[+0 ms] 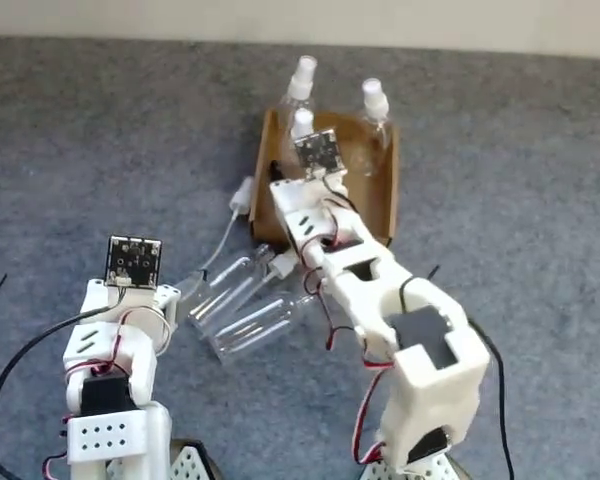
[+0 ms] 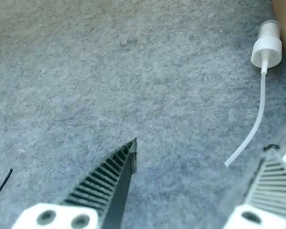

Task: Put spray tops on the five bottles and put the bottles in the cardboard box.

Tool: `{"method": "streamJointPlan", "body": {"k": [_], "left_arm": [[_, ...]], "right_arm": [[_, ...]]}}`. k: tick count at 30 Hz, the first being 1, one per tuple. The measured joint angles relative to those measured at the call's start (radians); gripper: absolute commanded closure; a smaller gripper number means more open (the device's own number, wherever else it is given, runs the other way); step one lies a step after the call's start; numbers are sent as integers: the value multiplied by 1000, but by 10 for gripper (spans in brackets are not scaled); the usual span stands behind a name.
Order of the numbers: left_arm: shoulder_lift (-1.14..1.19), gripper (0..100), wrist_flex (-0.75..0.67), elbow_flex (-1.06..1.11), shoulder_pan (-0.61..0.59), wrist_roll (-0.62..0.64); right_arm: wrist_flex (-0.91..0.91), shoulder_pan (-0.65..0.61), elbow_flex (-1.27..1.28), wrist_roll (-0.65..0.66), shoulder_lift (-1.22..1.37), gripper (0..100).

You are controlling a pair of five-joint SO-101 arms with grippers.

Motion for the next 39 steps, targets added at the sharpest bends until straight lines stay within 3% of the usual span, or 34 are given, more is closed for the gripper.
{"method": "streamJointPlan", "body": {"k": [10, 23, 25, 31, 34, 39], "left_arm": [[0, 643, 0, 0, 0, -2], [0, 643, 0, 0, 0, -2], [0, 643, 0, 0, 0, -2], [0, 643, 43, -49, -55, -2], [0, 643, 140, -118, -75, -20], [0, 643, 276, -222, -143, -109]], "right_arm": [[40, 5, 6, -18, -61, 782], [667, 5, 8, -28, -560, 782], [841, -3, 8, -84, -624, 782], [1320, -172, 8, -454, -677, 779], [1355, -292, 8, -586, -652, 779], [1306, -367, 8, -632, -526, 779]]}}
